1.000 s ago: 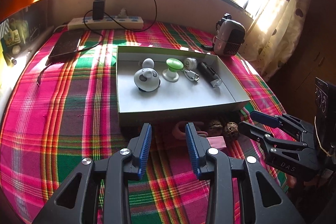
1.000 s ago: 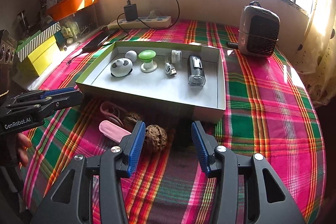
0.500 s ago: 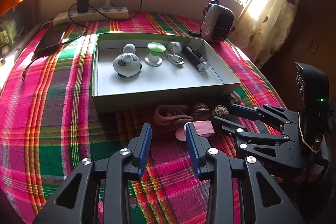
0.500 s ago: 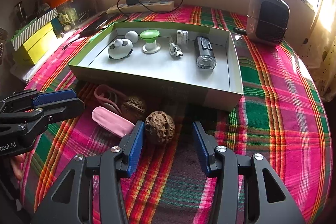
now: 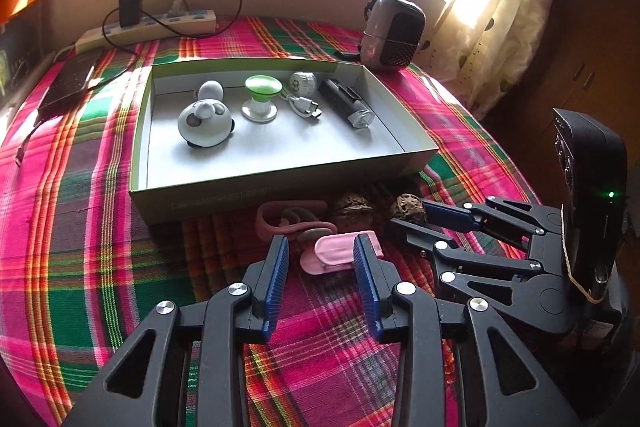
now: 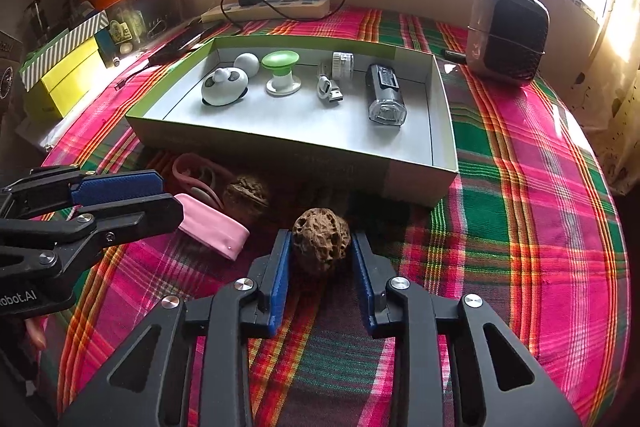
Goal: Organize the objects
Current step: 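Grasp the brown walnut with the right gripper, then grasp the pink case with the left gripper while the right holds the walnut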
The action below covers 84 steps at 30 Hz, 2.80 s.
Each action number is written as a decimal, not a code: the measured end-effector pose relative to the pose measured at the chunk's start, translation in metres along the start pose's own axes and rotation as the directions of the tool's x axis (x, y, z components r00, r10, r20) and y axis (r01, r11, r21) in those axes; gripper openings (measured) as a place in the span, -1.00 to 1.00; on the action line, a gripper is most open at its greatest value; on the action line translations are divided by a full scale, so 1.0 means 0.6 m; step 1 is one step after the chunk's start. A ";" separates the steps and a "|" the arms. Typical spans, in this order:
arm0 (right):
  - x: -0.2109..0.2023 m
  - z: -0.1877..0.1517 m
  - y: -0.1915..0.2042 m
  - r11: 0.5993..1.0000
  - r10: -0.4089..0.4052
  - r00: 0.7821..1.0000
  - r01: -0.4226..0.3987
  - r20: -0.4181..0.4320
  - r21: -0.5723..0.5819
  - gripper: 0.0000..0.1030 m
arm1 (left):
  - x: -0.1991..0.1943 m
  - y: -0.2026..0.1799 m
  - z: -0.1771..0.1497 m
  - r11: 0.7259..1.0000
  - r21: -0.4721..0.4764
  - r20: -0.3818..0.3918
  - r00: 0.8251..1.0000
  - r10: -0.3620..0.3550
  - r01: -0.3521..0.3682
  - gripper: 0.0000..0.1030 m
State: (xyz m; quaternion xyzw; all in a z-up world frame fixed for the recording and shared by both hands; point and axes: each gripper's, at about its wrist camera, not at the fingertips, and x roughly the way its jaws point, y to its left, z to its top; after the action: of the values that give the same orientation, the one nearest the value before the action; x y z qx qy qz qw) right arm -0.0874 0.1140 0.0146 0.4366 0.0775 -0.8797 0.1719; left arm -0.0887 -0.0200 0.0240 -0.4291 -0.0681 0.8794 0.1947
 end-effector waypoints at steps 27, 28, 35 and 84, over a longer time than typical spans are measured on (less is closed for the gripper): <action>-0.020 -0.022 -0.025 0.999 -0.028 1.000 0.028 -0.004 0.026 -0.40 | 0.003 -0.063 -0.032 0.992 0.109 -0.058 0.996 -0.064 0.070 -0.38; -0.020 -0.023 -0.026 0.999 -0.029 1.000 0.029 -0.005 0.028 -0.40 | 0.003 -0.065 -0.033 0.991 0.112 -0.059 0.996 -0.065 0.071 -0.38; -0.021 -0.028 -0.030 0.999 -0.022 1.000 0.022 -0.006 0.032 -0.40 | 0.001 -0.054 -0.031 0.994 0.104 -0.045 0.999 -0.023 0.028 -0.38; -0.024 -0.034 -0.044 1.000 -0.011 1.000 0.011 0.019 0.026 -0.40 | 0.059 -0.083 -0.006 0.979 0.185 -0.048 0.994 0.094 -0.083 -0.65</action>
State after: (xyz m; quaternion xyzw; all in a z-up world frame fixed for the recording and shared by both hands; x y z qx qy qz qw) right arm -0.0737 0.1475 0.0133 0.4299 0.0667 -0.8857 0.1620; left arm -0.0913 0.0398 0.0100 -0.4369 0.0373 0.8771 0.1957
